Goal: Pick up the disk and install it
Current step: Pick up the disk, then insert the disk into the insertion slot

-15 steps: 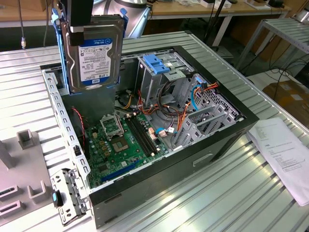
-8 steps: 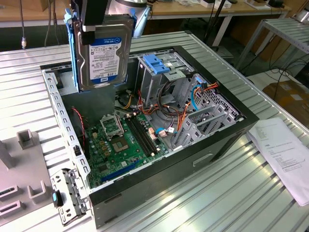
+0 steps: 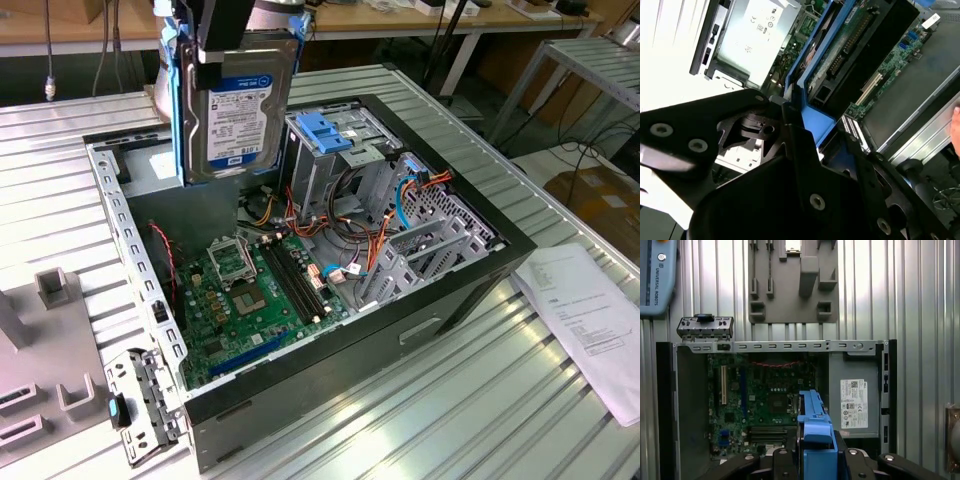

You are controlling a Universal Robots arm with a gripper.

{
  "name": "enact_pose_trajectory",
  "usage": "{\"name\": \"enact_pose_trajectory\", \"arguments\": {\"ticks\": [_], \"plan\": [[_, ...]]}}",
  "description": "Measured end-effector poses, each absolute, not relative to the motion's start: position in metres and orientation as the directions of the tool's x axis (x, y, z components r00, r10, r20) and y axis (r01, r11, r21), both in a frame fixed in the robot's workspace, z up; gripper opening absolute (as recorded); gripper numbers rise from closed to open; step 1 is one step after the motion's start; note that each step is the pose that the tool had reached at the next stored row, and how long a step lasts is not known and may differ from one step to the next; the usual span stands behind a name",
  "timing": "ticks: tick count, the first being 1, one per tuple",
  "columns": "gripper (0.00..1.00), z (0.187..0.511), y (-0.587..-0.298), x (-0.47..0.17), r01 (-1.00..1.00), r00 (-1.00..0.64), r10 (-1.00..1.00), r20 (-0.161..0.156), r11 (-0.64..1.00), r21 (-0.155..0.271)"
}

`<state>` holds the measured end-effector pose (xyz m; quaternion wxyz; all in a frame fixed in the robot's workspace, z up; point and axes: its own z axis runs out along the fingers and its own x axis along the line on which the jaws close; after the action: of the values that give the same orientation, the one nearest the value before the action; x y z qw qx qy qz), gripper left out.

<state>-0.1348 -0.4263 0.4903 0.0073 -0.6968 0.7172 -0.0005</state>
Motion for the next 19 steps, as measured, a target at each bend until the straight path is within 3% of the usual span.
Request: {"name": "enact_pose_trajectory", "arguments": {"ticks": [19], "plan": [[0.37,0.4901,-0.4264,-0.1217,-0.999,-0.03,-0.999,-0.01,0.03,-0.011]]}}
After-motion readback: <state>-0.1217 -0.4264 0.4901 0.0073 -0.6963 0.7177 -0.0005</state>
